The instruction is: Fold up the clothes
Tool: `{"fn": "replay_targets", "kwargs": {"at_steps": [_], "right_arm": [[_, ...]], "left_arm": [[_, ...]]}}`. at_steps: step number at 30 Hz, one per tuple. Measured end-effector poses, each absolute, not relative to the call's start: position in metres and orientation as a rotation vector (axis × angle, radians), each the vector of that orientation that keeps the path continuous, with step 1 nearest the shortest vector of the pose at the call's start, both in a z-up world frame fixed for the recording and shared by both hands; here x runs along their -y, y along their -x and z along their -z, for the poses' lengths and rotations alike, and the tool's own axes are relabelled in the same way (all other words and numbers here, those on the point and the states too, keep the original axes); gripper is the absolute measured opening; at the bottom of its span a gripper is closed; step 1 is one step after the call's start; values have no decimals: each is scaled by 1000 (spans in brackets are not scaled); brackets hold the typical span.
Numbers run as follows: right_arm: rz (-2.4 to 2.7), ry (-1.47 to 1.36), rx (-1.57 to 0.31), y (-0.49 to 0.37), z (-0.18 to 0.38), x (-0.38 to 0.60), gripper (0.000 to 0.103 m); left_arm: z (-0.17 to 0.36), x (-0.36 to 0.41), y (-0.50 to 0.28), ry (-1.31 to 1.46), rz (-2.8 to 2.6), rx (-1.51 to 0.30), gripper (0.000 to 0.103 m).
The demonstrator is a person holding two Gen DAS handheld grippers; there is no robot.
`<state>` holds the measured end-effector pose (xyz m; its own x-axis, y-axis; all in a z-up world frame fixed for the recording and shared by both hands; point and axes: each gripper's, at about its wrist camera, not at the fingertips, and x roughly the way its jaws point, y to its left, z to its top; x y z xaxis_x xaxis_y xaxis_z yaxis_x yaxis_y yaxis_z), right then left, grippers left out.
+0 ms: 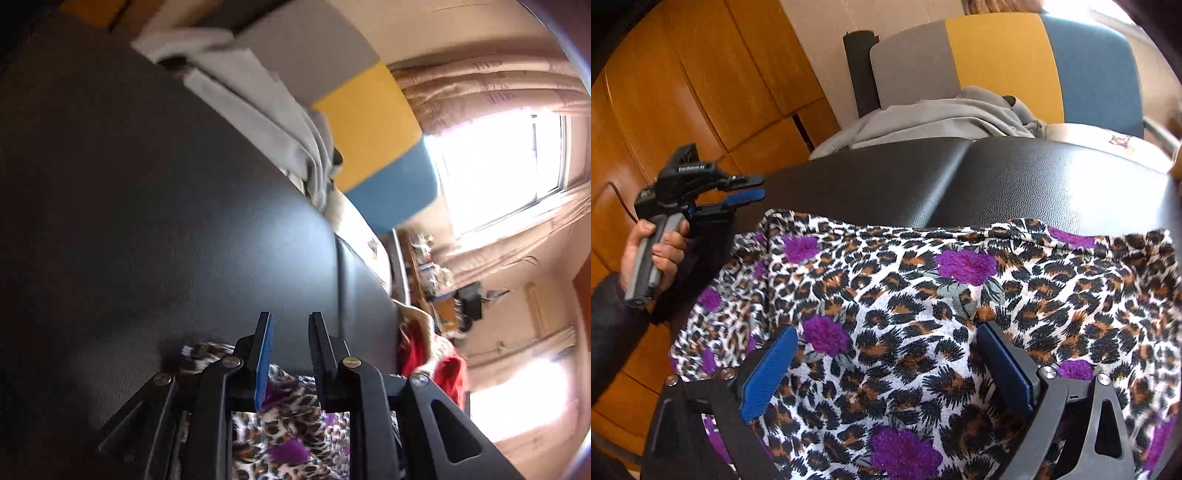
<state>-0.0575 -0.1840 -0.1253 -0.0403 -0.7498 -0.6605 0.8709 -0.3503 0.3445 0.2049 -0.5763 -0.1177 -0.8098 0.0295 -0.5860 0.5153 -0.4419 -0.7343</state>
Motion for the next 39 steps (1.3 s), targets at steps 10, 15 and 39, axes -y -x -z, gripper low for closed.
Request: {"fn": "replay_targets", "kwargs": {"at_steps": [10,15,39], "right_arm": [[1645,-938,-88,59,127,181,103],[1648,-934,-91,58,127,180,103],[1685,-920,-150,51,130,187,103]], "left_arm": [[139,443,-273,-1062,2424,-1242,24],[137,416,-278,-1108,2436,-1173,25],[122,425,-324,-1017,2354,-1201,15]]}}
